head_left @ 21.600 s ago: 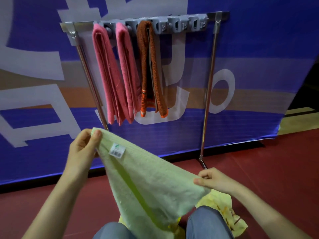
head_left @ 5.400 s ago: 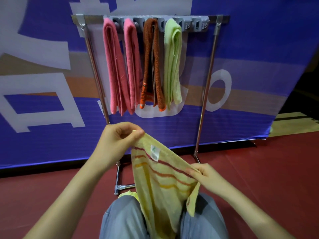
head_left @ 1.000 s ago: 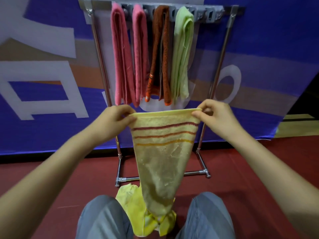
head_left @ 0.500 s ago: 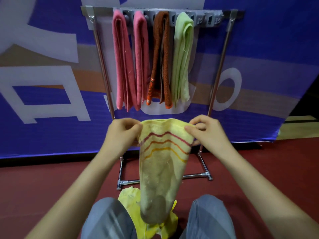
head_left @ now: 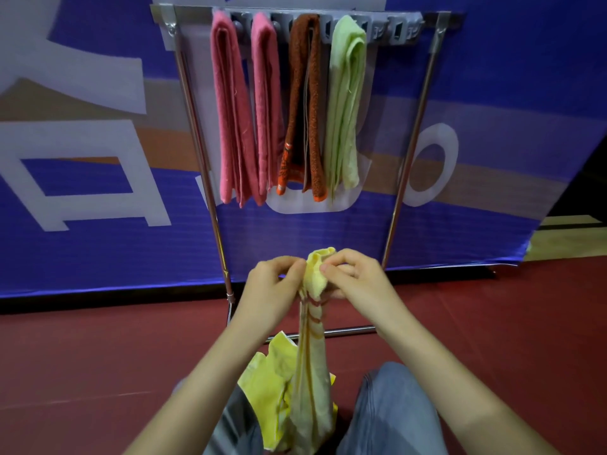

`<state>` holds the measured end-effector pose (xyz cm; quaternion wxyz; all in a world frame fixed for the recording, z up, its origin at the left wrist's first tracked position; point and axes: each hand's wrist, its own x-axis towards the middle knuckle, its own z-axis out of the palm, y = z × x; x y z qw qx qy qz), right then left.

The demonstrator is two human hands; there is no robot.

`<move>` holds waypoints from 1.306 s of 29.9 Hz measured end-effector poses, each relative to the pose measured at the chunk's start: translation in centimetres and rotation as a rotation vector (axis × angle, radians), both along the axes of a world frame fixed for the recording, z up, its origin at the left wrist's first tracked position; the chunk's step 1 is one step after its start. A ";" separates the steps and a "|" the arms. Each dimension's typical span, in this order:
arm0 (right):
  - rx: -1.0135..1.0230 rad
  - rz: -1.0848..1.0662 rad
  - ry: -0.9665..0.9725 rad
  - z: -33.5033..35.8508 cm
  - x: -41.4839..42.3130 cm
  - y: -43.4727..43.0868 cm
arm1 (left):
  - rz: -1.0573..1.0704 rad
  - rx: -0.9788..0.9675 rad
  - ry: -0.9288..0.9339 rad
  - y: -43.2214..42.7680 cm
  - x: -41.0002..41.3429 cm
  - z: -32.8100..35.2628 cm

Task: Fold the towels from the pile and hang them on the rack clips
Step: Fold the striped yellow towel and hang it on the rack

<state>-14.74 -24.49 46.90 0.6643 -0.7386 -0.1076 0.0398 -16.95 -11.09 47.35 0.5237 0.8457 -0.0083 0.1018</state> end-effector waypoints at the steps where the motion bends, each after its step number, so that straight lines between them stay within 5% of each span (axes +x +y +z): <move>1: 0.044 0.027 0.026 0.2 -0.2 0.0 | -0.026 -0.010 -0.002 -0.1 -0.2 0.0; 7: 0.208 0.166 0.130 0.3 -1.3 -0.2 | -0.095 0.089 0.018 0.7 -0.4 -0.6; 20: 0.037 0.300 0.160 -1.7 -1.1 -0.7 | -0.216 0.277 -0.013 2.3 -0.7 -1.3; 23: -0.426 0.365 -0.087 -1.7 -1.3 -1.7 | -0.242 0.314 -0.030 2.6 -0.9 -1.5; 26: -1.174 0.186 -0.855 -2.5 -0.7 -3.1 | -0.282 0.372 -0.048 2.7 -1.2 -1.7; 28: -1.421 0.152 -1.083 -2.0 -0.7 -3.3 | -0.307 0.413 -0.052 2.6 -1.5 -1.7; 33: -1.428 0.321 -1.369 -2.7 0.2 -4.5 | -0.352 0.444 -0.034 2.1 -1.9 -1.8; 39: -1.425 0.146 -1.313 -1.8 0.3 -5.4 | -0.361 0.419 -0.043 1.6 -2.0 -1.6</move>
